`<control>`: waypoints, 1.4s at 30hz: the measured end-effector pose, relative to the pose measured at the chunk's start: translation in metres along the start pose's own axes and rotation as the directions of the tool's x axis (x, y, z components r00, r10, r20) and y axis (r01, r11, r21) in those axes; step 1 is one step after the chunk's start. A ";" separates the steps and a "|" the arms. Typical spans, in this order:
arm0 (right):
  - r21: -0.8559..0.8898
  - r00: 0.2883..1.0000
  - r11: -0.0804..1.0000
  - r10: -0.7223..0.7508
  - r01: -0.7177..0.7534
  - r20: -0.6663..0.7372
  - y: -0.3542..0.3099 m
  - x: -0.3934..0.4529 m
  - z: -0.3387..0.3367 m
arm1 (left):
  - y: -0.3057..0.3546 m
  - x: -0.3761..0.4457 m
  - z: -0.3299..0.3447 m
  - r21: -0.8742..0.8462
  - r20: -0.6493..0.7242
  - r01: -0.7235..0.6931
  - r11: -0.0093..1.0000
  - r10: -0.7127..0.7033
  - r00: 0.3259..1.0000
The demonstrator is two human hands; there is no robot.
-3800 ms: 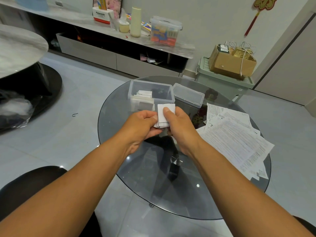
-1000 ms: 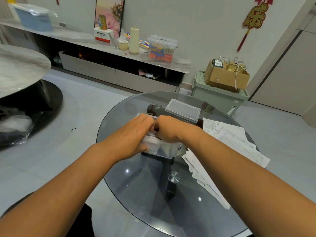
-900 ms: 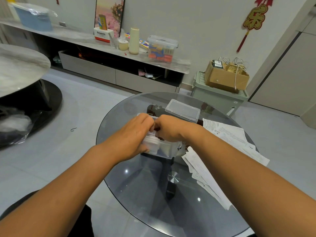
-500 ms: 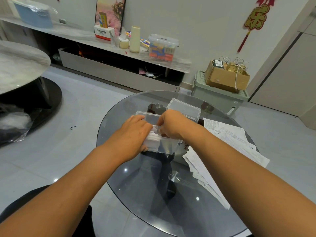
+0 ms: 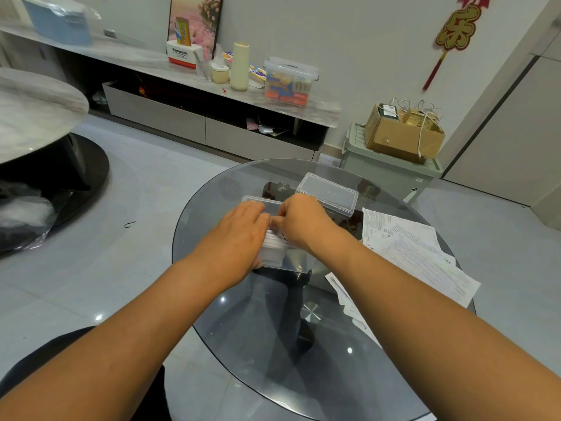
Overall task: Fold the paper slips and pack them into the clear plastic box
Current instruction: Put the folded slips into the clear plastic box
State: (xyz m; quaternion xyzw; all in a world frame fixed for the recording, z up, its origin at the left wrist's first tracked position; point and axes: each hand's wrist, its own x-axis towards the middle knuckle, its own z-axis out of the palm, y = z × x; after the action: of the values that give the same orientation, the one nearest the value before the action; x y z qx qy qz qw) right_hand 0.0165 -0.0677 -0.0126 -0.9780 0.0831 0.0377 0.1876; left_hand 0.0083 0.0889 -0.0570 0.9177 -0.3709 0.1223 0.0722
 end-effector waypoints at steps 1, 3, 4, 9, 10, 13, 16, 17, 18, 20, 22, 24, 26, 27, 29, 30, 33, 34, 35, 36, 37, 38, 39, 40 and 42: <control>-0.017 1.000 1.000 0.012 -0.012 -0.010 -0.003 0.000 0.002 | 0.000 0.000 -0.001 -0.010 0.013 0.003 1.000 -0.003 1.000; -0.064 0.999 0.998 0.021 -0.024 -0.039 -0.006 0.000 0.006 | 0.000 0.002 -0.003 0.039 0.049 0.002 0.999 -0.004 0.999; -0.080 0.998 0.996 0.024 -0.028 -0.051 -0.007 0.001 0.007 | 0.001 0.003 -0.004 0.102 0.066 -0.007 0.995 0.000 0.998; -0.090 0.986 0.985 0.152 -0.145 0.065 -0.005 -0.001 -0.007 | 0.003 0.008 -0.008 0.312 0.151 -0.014 0.950 -0.035 0.988; -0.044 0.984 0.987 0.158 -0.155 0.086 -0.005 -0.005 -0.014 | 0.003 0.008 -0.008 0.313 0.159 -0.014 0.950 -0.038 0.987; 0.034 0.957 0.976 0.204 -0.215 0.204 -0.008 -0.013 -0.026 | 0.001 0.009 -0.004 0.274 0.160 -0.008 0.962 -0.038 0.986; 0.126 0.916 0.949 0.237 -0.290 0.323 -0.014 -0.014 -0.024 | -0.001 0.010 0.000 0.150 0.169 0.012 0.989 -0.037 0.985; 0.158 0.911 0.940 0.237 -0.303 0.338 -0.016 -0.013 -0.022 | -0.002 0.010 0.001 0.105 0.174 0.023 0.994 -0.041 0.984; 0.169 0.906 0.934 0.244 -0.316 0.346 -0.018 -0.012 -0.021 | -0.002 0.011 0.001 0.069 0.174 0.030 0.997 -0.041 0.984; 0.190 0.912 0.931 0.237 -0.312 0.336 -0.020 -0.012 -0.021 | -0.003 0.010 0.001 0.031 0.151 0.023 0.999 -0.027 0.988; 0.235 0.912 0.918 0.231 -0.320 0.338 -0.018 -0.010 -0.021 | -0.003 0.010 0.001 0.035 0.129 0.006 0.999 -0.011 0.992; 0.201 0.904 0.928 0.229 -0.315 0.360 -0.014 -0.009 -0.023 | -0.004 0.010 0.002 0.037 0.126 0.003 0.999 -0.008 0.992; 0.098 0.920 0.960 0.217 -0.261 0.327 -0.014 -0.010 -0.029 | -0.005 0.010 0.003 0.029 0.125 0.005 1.000 -0.009 0.992; 0.026 0.928 0.973 0.212 -0.231 0.307 -0.016 -0.013 -0.033 | -0.005 0.011 0.003 0.028 0.122 0.006 1.000 -0.009 0.992; -0.087 0.940 0.983 0.178 -0.159 0.290 -0.024 -0.018 -0.040 | -0.006 0.012 0.005 0.024 0.117 0.009 1.000 -0.012 0.993; -0.115 0.933 0.984 0.165 -0.135 0.320 -0.028 -0.021 -0.043 | -0.007 0.012 0.006 0.019 0.114 0.012 1.000 -0.014 0.993; -0.167 0.892 0.982 0.148 -0.083 0.427 -0.041 -0.031 -0.045 | -0.006 0.011 0.008 0.000 0.103 0.016 1.000 -0.016 0.995; -0.155 0.887 0.985 0.138 -0.077 0.441 -0.043 -0.033 -0.044 | -0.006 0.011 0.009 -0.012 0.099 0.019 1.000 -0.018 0.995; -0.134 0.883 0.988 0.125 -0.071 0.453 -0.044 -0.033 -0.042 | -0.006 0.011 0.009 -0.021 0.098 0.022 1.000 -0.019 0.995; -0.099 0.884 0.992 0.113 -0.076 0.454 -0.044 -0.034 -0.040 | -0.006 0.012 0.010 -0.027 0.101 0.021 0.999 -0.019 0.995; -0.064 0.892 0.996 0.084 -0.062 0.444 -0.043 -0.033 -0.038 | -0.007 0.011 0.010 -0.031 0.102 0.024 0.999 -0.021 0.995; -0.031 0.902 0.997 0.072 -0.065 0.425 -0.041 -0.033 -0.038 | -0.008 0.011 0.010 -0.033 0.103 0.027 0.999 -0.023 0.994; -0.008 0.912 0.998 0.065 -0.068 0.406 -0.040 -0.032 -0.039 | -0.009 0.011 0.011 -0.033 0.103 0.030 0.999 -0.026 0.994; -0.013 0.915 0.998 0.067 -0.067 0.399 -0.038 -0.032 -0.039 | -0.009 0.011 0.012 -0.031 0.102 0.031 0.999 -0.028 0.994; -0.091 0.900 0.994 0.091 -0.058 0.426 -0.038 -0.033 -0.040 | -0.008 0.012 0.011 -0.030 0.109 0.036 0.999 -0.033 0.994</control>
State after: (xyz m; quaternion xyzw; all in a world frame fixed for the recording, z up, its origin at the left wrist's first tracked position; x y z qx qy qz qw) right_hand -0.0074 -0.0433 0.0414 -0.9482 0.0758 0.2622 0.1626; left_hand 0.0240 0.0845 -0.0646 0.9280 -0.3603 0.0652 0.0686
